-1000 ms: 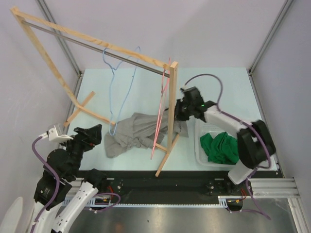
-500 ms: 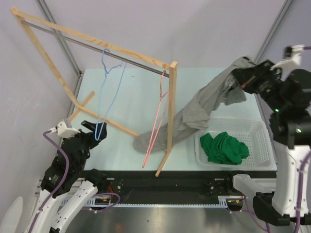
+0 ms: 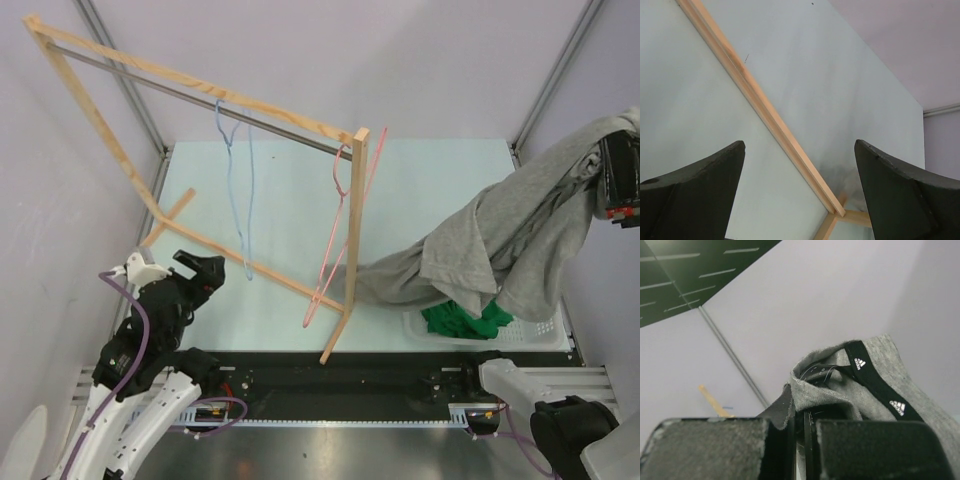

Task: Remove the t-shirt from the hanger

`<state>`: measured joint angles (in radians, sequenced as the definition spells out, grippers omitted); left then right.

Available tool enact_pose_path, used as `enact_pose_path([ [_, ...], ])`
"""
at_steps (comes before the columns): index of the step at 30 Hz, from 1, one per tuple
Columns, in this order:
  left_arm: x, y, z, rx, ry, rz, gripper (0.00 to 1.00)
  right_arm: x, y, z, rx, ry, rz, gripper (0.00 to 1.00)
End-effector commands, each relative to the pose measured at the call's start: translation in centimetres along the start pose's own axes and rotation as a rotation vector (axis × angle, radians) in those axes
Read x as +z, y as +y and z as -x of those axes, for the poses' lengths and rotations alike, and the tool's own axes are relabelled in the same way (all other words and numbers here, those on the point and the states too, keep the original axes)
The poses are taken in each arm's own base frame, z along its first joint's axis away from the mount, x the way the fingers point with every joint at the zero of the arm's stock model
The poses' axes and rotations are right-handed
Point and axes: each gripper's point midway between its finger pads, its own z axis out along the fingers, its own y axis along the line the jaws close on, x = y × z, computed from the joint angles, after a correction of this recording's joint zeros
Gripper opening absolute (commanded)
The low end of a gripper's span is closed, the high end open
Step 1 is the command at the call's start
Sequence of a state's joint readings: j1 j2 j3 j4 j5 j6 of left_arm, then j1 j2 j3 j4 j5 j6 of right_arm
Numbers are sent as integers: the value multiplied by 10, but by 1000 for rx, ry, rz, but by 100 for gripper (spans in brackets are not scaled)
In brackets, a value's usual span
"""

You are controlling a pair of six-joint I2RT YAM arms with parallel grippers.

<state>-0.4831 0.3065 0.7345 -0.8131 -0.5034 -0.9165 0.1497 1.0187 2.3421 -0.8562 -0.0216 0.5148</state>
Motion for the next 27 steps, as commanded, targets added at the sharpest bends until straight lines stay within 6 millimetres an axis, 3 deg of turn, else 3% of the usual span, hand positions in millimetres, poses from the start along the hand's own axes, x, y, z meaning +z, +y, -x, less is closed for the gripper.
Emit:
enact_pose_path([
  [1, 0, -5, -4, -22, 22, -20, 95, 12, -16, 48, -93, -214, -87, 0],
  [7, 2, -11, -9, -18, 42, -47, 94, 21, -46, 83, -246, -331, -259, 0],
  [12, 6, -12, -15, -11, 64, -48, 94, 22, -54, 98, -300, -341, -295, 0],
  [17, 8, -16, -18, -14, 77, -58, 93, -6, -72, 136, -346, -429, -387, 0],
  [20, 12, -19, -22, -12, 93, -61, 93, -5, -84, 129, -373, -384, -407, 0],
  [24, 16, -29, -33, 0, 141, -108, 92, 13, -98, 80, -420, -250, -441, 0],
  [27, 19, -38, -46, 9, 197, -149, 92, 9, -111, 50, -415, -179, -463, 0],
])
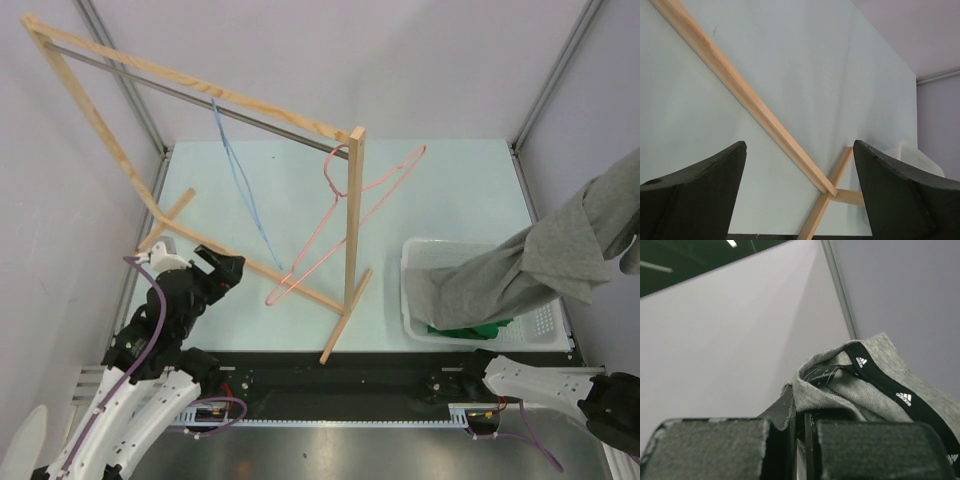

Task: Remove the t-shirt from the hanger

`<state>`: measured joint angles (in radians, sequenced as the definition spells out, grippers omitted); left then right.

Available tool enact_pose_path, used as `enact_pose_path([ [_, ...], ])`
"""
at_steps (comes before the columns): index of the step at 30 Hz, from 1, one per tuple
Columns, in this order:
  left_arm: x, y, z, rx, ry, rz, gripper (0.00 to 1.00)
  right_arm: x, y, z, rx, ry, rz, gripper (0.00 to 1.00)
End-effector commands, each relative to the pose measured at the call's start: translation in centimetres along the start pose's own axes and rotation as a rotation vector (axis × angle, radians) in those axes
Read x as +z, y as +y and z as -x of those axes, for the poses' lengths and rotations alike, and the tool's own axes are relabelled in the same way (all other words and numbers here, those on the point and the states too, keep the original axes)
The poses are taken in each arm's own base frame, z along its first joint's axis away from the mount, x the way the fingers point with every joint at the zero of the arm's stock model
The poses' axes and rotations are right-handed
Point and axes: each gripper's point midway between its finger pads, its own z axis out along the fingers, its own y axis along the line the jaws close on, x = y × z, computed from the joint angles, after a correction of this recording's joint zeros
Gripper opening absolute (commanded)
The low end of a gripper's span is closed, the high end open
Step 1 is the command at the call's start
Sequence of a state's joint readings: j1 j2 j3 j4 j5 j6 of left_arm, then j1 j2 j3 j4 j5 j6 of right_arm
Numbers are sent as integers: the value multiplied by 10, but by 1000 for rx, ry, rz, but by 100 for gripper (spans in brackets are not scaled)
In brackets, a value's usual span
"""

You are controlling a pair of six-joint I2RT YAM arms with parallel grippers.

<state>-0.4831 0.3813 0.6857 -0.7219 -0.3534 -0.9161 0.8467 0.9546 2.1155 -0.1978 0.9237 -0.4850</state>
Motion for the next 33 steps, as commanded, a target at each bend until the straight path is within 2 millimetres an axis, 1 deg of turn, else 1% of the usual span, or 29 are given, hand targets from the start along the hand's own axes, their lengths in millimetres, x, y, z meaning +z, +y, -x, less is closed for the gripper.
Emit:
enact_pose_path([
  [1, 8, -22, -17, 2, 85, -101, 92, -5, 3, -61, -126, 112, -62, 0],
  [2, 10, -22, -22, 7, 101, -107, 92, -9, 6, -76, -147, 136, -58, 0],
  [3, 12, -25, -25, 8, 114, -119, 92, -14, 5, -92, -174, 173, -61, 0],
  [4, 12, -28, -29, 11, 136, -138, 92, -22, 11, -118, -158, 214, -48, 0],
  [5, 13, -29, -32, 22, 148, -148, 92, -27, 11, -133, -155, 245, -46, 0],
  [6, 14, -31, -34, 29, 155, -162, 92, -37, 9, -156, -194, 301, -50, 0],
  [7, 13, -33, -36, 35, 166, -174, 92, -50, 11, -187, -131, 349, -54, 0],
  [8, 14, -32, -39, 38, 172, -177, 92, -58, 13, -206, -119, 384, -47, 0],
  [9, 14, -34, -38, 36, 169, -188, 92, -72, 16, -237, -173, 455, -6, 0],
  [10, 14, -33, -42, 38, 178, -194, 92, -86, 19, -269, -110, 509, -26, 0],
  [11, 14, -35, -42, 36, 179, -206, 92, -97, 18, -291, -115, 555, -37, 0],
  [12, 13, -36, -43, 35, 180, -218, 92, -112, 15, -316, -143, 627, -32, 0],
  [13, 13, -36, -44, 37, 185, -221, 92, -123, 18, -334, -59, 670, -67, 0],
  [14, 13, -35, -46, 37, 189, -224, 92, -137, 14, -359, -40, 720, -101, 0],
  [15, 12, -35, -46, 36, 190, -227, 92, -153, 6, -376, -44, 790, -122, 0],
  [16, 13, -34, -48, 35, 194, -228, 92, -163, 6, -390, 46, 824, -165, 0],
  [17, 13, -35, -49, 35, 194, -234, 92, -183, 5, -414, 48, 906, -156, 0],
  [18, 13, -35, -50, 35, 199, -236, 92, -190, -3, -425, 55, 929, -191, 0],
  [19, 13, -35, -51, 35, 203, -241, 92, -196, -9, -431, 74, 945, -227, 0],
  [20, 12, -37, -51, 36, 208, -249, 92, -209, -23, -441, 77, 978, -288, 0],
  [22, 11, -37, -52, 40, 212, -252, 92, -213, -47, -443, 81, 978, -396, 0],
  [23, 11, -37, -53, 43, 216, -254, 92, -222, -63, -440, 84, 983, -461, 0],
  [24, 11, -37, -53, 49, 216, -257, 92, -222, -80, -437, 81, 957, -533, 0],
  [26, 10, -36, -54, 52, 218, -255, 93, -230, -101, -429, 75, 938, -611, 0],
  [28, 11, -34, -54, 54, 216, -250, 93, -233, -116, -421, 122, 888, -670, 0],
  [30, 11, -34, -56, 50, 219, -254, 93, -236, -121, -422, 152, 869, -686, 0],
  [31, 12, -32, -60, 49, 229, -254, 93, -240, -123, -430, 142, 882, -691, 0],
  [32, 13, -33, -61, 44, 232, -261, 93, -239, -117, -435, 171, 893, -677, 0],
  [33, 14, -31, -62, 37, 235, -256, 93, -241, -117, -440, 181, 902, -689, 6],
])
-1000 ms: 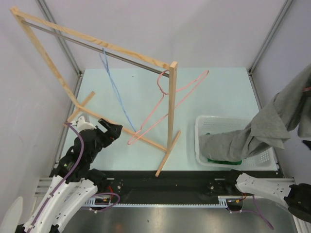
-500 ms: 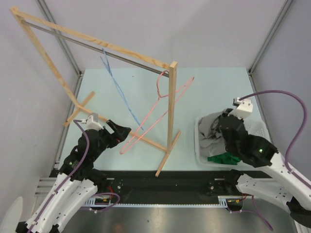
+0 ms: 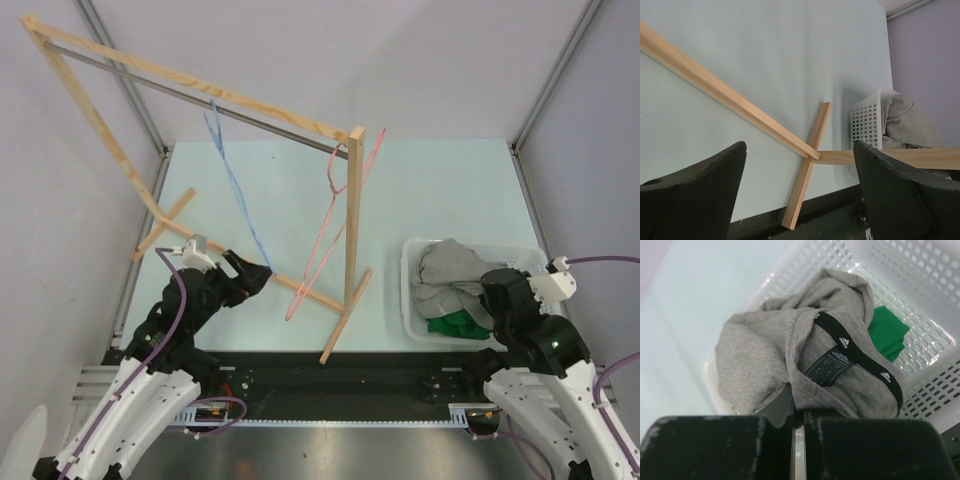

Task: Remove the t-shirt from the hanger

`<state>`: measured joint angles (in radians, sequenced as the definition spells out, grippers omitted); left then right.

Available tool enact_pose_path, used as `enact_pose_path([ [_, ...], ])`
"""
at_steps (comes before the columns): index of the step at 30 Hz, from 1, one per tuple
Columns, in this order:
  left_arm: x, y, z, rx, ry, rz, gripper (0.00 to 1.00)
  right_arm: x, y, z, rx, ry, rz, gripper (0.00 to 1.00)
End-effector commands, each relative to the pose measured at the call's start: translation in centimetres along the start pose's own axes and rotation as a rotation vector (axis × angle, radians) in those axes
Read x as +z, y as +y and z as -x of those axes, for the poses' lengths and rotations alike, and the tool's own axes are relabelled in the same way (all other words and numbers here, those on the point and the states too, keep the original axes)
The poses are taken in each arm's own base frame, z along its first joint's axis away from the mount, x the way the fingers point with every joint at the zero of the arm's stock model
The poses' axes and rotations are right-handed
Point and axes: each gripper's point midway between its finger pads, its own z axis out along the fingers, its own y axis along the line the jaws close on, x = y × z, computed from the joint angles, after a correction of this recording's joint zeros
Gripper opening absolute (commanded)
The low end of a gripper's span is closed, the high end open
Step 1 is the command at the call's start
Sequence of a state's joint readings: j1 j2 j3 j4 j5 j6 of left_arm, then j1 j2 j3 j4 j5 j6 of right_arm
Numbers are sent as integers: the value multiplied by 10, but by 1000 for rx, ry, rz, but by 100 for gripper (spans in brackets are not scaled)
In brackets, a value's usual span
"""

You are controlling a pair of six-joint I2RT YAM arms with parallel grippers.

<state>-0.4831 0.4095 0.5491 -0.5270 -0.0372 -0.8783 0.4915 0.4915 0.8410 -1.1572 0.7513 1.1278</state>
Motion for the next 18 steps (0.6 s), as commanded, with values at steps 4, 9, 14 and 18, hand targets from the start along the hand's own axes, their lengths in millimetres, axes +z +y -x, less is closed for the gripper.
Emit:
enact_pose_path([
  [4, 5, -4, -17, -1, 57, -69, 92, 20, -2, -42, 90, 105, -47, 28],
  [9, 2, -5, -24, 3, 81, -100, 92, 10, 5, -31, 77, 100, 8, 76],
  [14, 4, -8, -32, 0, 110, -134, 91, -16, 20, -12, 22, 128, 110, 100],
  [18, 3, -11, -36, 0, 128, -163, 91, -38, 30, -6, -4, 172, 204, 100],
])
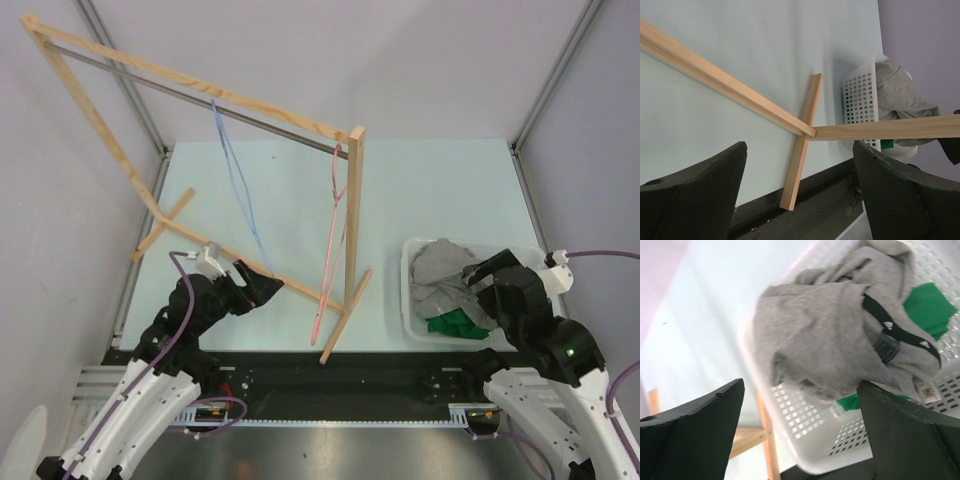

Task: Remove the t-shirt from the hanger

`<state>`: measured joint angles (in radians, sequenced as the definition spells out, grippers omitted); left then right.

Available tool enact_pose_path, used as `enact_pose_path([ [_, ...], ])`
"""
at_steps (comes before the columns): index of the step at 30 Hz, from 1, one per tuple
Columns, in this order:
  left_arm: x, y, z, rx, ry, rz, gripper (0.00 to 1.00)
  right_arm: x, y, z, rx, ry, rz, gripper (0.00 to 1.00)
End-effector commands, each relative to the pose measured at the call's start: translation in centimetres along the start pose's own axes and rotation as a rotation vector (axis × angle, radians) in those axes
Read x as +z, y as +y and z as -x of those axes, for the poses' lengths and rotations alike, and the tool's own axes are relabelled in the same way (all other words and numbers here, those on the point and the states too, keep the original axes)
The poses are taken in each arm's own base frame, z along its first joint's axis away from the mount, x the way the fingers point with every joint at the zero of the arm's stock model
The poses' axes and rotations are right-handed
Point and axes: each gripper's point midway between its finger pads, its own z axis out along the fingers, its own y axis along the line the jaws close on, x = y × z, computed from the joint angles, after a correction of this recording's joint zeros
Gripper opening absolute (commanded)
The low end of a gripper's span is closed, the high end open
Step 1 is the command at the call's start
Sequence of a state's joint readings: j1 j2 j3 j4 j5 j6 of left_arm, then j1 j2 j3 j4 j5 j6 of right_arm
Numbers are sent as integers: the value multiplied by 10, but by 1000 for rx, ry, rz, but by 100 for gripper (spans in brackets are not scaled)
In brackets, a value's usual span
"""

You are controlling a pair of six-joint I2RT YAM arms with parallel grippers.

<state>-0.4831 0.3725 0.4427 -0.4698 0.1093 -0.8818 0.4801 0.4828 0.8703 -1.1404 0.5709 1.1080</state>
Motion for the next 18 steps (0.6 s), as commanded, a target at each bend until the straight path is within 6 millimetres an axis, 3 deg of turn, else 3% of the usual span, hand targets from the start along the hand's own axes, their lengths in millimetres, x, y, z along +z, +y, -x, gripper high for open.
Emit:
enact_pose_path([
  [1, 0, -17, -1, 11, 13, -90, 91, -29, 21, 7, -29, 52, 141, 100],
  [3, -1, -20, -2, 15, 20, -110, 92, -35, 29, 5, -74, 73, 200, 100],
  [4, -1, -22, -4, 18, 29, -127, 92, -40, 48, -2, -92, 119, 295, 99],
  [6, -3, -29, -7, 25, 46, -170, 92, -43, 64, -15, -150, 181, 382, 100],
  [11, -6, -39, -22, 38, 111, -256, 93, -42, 80, -40, -191, 286, 465, 100],
  [14, -9, -46, -30, 52, 140, -329, 93, -56, 104, -57, -170, 357, 658, 100],
  [16, -12, -52, -37, 58, 175, -378, 94, -58, 106, -67, -154, 380, 721, 99],
  [18, -17, -63, -39, 79, 176, -460, 95, -71, 114, -65, -132, 371, 813, 100],
])
